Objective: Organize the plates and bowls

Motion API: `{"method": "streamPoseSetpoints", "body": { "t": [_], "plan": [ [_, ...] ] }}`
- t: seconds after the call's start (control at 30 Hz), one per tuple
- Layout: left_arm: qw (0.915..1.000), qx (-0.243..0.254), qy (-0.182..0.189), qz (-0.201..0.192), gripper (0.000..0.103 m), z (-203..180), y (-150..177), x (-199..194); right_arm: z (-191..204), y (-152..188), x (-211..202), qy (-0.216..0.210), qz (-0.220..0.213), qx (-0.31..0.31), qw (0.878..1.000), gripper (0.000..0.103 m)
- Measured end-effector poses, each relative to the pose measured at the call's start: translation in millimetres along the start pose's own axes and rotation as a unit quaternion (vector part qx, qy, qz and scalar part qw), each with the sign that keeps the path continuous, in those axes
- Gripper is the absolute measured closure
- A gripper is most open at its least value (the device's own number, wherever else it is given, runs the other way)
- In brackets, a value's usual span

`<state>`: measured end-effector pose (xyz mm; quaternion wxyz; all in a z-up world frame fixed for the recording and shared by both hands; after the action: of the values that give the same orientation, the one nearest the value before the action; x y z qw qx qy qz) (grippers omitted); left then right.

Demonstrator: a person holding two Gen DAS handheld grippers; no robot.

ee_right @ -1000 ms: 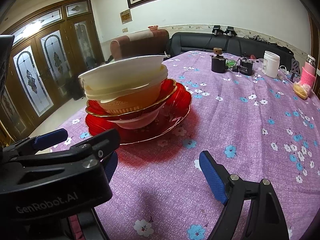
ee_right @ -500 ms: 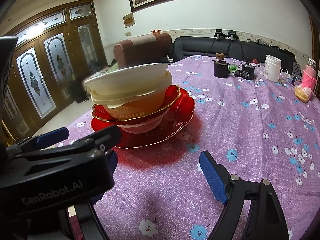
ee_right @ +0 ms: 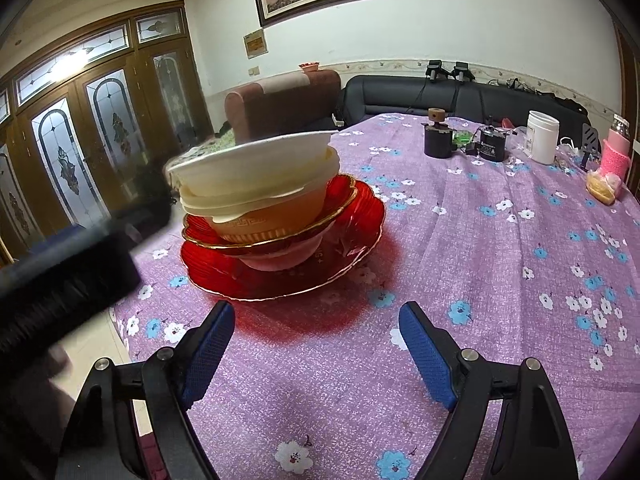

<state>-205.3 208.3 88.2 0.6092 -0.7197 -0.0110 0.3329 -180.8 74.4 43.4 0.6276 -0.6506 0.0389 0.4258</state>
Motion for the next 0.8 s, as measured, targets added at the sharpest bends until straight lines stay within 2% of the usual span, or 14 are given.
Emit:
{"method": "streamPoseSetpoints", "body": {
  "t": [0.1,0.23,0.5,0.8],
  "plan": [
    [0.9995,-0.012,0.018,-0.021,0.0,4.4,-3.1,-6.0,3.1,-1.1,-2.2,-0.004,-0.006,-0.006,1.0,0.015],
    [0.9995,-0.002,0.015,-0.027,0.0,5.3,-5.1,-7.0,9.4,-1.5,-4.7,-0.003,-0.01,-0.021,1.0,0.015],
    [0.9986,-0.01,0.04,0.033,0.0,7.6,3.2,9.1,16.3,-1.1,-6.3,-0.004,-0.013,-0.033,0.999,0.015],
    [0.9965,-0.011,0.055,0.063,0.0,6.9,12.9,17.7,19.0,1.4,-2.9,-0.006,-0.008,-0.038,0.999,0.014]
  ]
}}
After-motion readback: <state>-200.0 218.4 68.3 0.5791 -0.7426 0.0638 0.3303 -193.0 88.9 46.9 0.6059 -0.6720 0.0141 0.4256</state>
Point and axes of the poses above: each gripper's, at about its wrist camera, not at the fingertips, and x roughly the way its jaws point, z to its left, y to its underside, the point moved 4 cm from there along x, roughly the way its jaws point
